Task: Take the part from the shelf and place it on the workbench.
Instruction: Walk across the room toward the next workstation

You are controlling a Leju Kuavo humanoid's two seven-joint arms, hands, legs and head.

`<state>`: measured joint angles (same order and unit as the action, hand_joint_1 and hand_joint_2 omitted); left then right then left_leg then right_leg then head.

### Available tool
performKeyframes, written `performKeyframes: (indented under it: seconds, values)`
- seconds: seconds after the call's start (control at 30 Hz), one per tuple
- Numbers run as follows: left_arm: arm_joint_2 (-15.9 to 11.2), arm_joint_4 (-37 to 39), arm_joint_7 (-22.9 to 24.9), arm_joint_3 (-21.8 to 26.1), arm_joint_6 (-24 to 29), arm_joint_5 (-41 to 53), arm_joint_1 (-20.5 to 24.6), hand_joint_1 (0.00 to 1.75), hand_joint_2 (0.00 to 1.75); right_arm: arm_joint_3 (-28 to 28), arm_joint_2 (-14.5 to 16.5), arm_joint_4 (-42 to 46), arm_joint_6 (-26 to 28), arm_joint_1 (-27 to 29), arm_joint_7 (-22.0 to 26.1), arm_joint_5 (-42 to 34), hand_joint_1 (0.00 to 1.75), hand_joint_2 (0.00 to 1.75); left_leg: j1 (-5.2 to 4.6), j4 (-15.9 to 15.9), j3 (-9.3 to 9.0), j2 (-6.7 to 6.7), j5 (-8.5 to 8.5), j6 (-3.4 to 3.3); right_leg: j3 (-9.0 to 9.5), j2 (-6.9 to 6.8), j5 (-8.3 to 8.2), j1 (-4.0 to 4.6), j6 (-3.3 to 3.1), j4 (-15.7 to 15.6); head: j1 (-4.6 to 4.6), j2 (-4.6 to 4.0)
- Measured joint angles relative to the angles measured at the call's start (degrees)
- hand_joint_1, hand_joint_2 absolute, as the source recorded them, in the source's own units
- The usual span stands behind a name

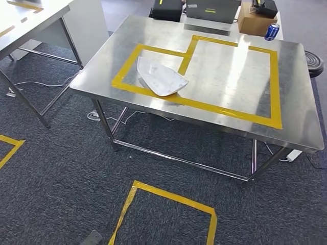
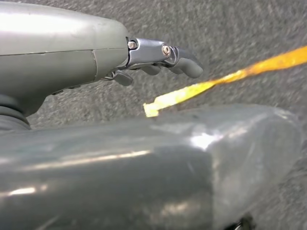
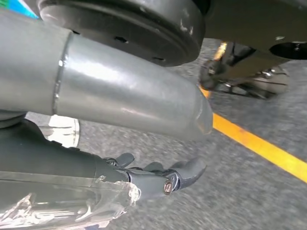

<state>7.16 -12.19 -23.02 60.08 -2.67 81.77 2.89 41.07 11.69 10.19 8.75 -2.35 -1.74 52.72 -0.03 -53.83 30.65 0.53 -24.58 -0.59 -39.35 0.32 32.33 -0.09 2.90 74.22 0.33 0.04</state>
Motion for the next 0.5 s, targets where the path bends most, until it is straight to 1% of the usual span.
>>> performKeyframes:
  seconds: [0.03, 0.07, 0.1, 0.13, 0.17, 0.2, 0.23, 0.27, 0.3, 0.33, 0.37, 0.4, 0.43, 0.47, 0.5]
  values:
    - [0.01, 0.01, -0.01, 0.00, -0.08, 0.08, 0.00, 0.00, 0.00, 0.01, 0.00, 0.00, 0.11, 0.01, -0.43, 0.10, 0.00, 0.00, -0.02, -0.09, 1.00, 0.01, 0.71, 0.10, 1.66, 0.00, -1.71, 0.02, -0.10, -0.72, 0.00, 0.00]
    - [0.01, 0.02, 0.02, 0.01, -0.12, -0.04, 0.00, 0.00, 0.00, 0.02, 0.00, 0.00, 0.25, 0.01, -0.85, 0.15, 0.00, 0.00, -0.02, -0.19, 1.87, 0.01, 1.36, 0.23, 4.27, -0.01, -3.48, 0.04, -0.27, -3.33, 0.00, 0.00]
    - [0.00, 0.03, 0.18, 0.12, -0.10, -0.45, 0.01, 0.00, 0.00, 0.03, 0.00, 0.01, 0.37, -0.05, -1.31, 0.13, 0.00, 0.00, -0.07, -0.31, 2.57, -0.01, 1.93, 0.43, 7.77, -0.01, -4.21, 0.09, -0.49, -7.54, 0.01, 0.00]
    - [-0.02, 0.03, 0.46, 0.38, -0.06, -1.12, 0.05, 0.00, 0.00, 0.05, 0.00, 0.01, 0.43, -0.21, -1.75, 0.10, 0.00, 0.00, -0.13, -0.46, 3.10, -0.01, 2.48, 0.67, 11.34, -0.01, -3.95, 0.14, -0.67, -12.41, 0.00, 0.00]
    - [-0.10, 0.03, 0.85, 0.80, -0.05, -1.79, 0.09, 0.00, 0.00, 0.08, 0.00, 0.02, 0.37, -0.39, -2.23, 0.08, 0.00, 0.00, -0.18, -0.59, 3.47, 0.00, 3.07, 0.94, 13.87, 0.03, -3.16, 0.22, -0.80, -16.34, -0.03, 0.00]
    - [-0.22, 0.03, 1.32, 1.23, -0.14, -2.13, 0.16, 0.00, 0.00, 0.14, 0.01, 0.02, 0.28, -0.53, -2.73, 0.08, 0.00, 0.00, -0.18, -0.67, 3.73, 0.02, 3.66, 1.23, 15.31, 0.06, -2.33, 0.34, -0.92, -18.91, -0.03, 0.00]
    - [-0.44, 0.03, 1.71, 1.56, -0.30, -2.07, 0.18, 0.00, 0.00, 0.22, 0.01, 0.02, 0.19, -0.58, -3.22, 0.10, 0.00, 0.00, -0.15, -0.71, 3.94, 0.04, 4.25, 1.54, 15.40, 0.08, -2.15, 0.42, -1.09, -19.85, -0.04, 0.00]
    - [-0.72, 0.03, 2.00, 1.73, -0.52, -1.77, 0.20, 0.00, 0.00, 0.32, 0.02, 0.02, 0.05, -0.56, -3.82, 0.11, 0.00, 0.00, -0.05, -0.76, 4.22, 0.02, 4.55, 1.88, 14.72, 0.04, -2.50, 0.39, -1.46, -19.73, -0.01, 0.00]
    - [-0.95, 0.03, 2.17, 1.77, -0.77, -1.48, 0.16, 0.00, 0.00, 0.43, 0.02, 0.01, -0.07, -0.51, -4.37, 0.10, 0.00, 0.00, 0.02, -1.19, 4.66, -0.04, 3.87, 2.22, 14.10, -0.05, -3.04, 0.35, -1.96, -19.64, 0.00, 0.00]
    - [-1.13, 0.03, 2.25, 1.81, -1.02, -1.35, 0.09, 0.00, 0.00, 0.52, 0.01, 0.01, -0.20, -0.50, -4.82, 0.08, 0.00, 0.00, 0.06, -2.62, 5.32, -0.11, 1.95, 2.56, 13.35, -0.15, -3.74, 0.28, -2.49, -19.62, -0.11, 0.00]
    - [-1.20, 0.04, 2.25, 1.86, -1.26, -1.34, 0.07, 0.00, 0.00, 0.60, 0.01, 0.01, -0.33, -0.52, -5.16, 0.05, 0.00, 0.00, 0.13, -5.23, 6.23, -0.17, -0.96, 2.83, 12.57, -0.24, -4.52, 0.23, -2.93, -19.62, -0.18, 0.00]
    - [-1.17, 0.05, 2.25, 1.90, -1.44, -1.32, 0.07, 0.00, 0.00, 0.67, 0.00, 0.02, -0.46, -0.53, -5.33, 0.01, 0.00, 0.00, 0.14, -8.82, 7.24, -0.19, -4.26, 3.06, 11.71, -0.27, -5.30, 0.30, -3.17, -19.59, -0.30, 0.00]
    - [-1.12, 0.06, 2.24, 1.92, -1.58, -1.22, 0.13, 0.00, 0.00, 0.74, 0.00, 0.03, -0.62, -0.53, -5.34, -0.08, 0.00, 0.00, 0.15, -12.81, 8.12, -0.20, -6.81, 3.21, 10.79, -0.29, -6.10, 0.36, -3.28, -19.51, -0.37, 0.00]
    - [-1.03, 0.08, 2.23, 1.91, -1.68, -1.08, 0.19, 0.00, 0.00, 0.83, 0.00, 0.04, -0.81, -0.50, -5.12, -0.34, 0.00, 0.00, 0.15, -16.06, 8.60, -0.21, -7.89, 3.30, 9.84, -0.29, -6.83, 0.42, -3.29, -19.38, -0.36, 0.00]
    - [-0.91, 0.09, 2.30, 1.91, -1.76, -0.84, 0.22, 0.00, 0.00, 1.02, 0.00, 0.04, -1.00, -0.47, -4.62, -0.75, 0.00, 0.00, 0.15, -17.83, 8.34, -0.21, -7.47, 3.31, 8.77, -0.30, -7.50, 0.46, -3.22, -19.16, -0.37, 0.00]
